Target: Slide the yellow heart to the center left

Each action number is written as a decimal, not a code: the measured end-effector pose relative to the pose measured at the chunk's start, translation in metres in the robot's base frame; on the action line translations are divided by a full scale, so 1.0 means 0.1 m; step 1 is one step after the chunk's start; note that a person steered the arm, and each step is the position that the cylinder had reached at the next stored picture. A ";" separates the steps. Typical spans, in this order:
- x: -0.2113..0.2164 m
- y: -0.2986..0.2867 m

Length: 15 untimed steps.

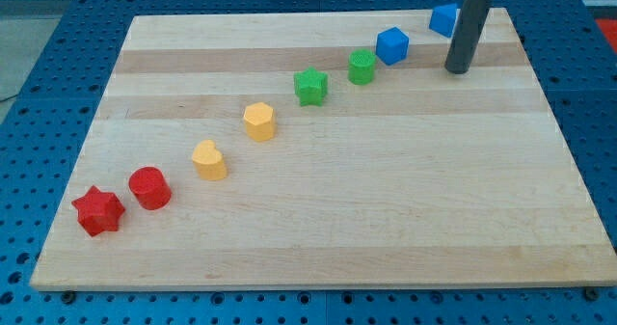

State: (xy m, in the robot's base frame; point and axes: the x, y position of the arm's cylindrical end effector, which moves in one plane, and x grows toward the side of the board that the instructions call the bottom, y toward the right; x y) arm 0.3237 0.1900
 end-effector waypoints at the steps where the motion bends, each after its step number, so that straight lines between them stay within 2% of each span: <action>1: 0.08 0.01; 2: 0.65 -0.16; 4: 1.48 -1.21; 5: 2.03 -1.40; 6: 2.19 -1.88; 7: 2.06 -2.41; 9: 1.52 -3.05; 11: 1.74 -3.01; 13: 1.59 -4.00; 14: 1.43 -4.15; 15: 1.37 -3.76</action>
State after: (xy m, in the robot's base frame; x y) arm 0.4610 -0.1858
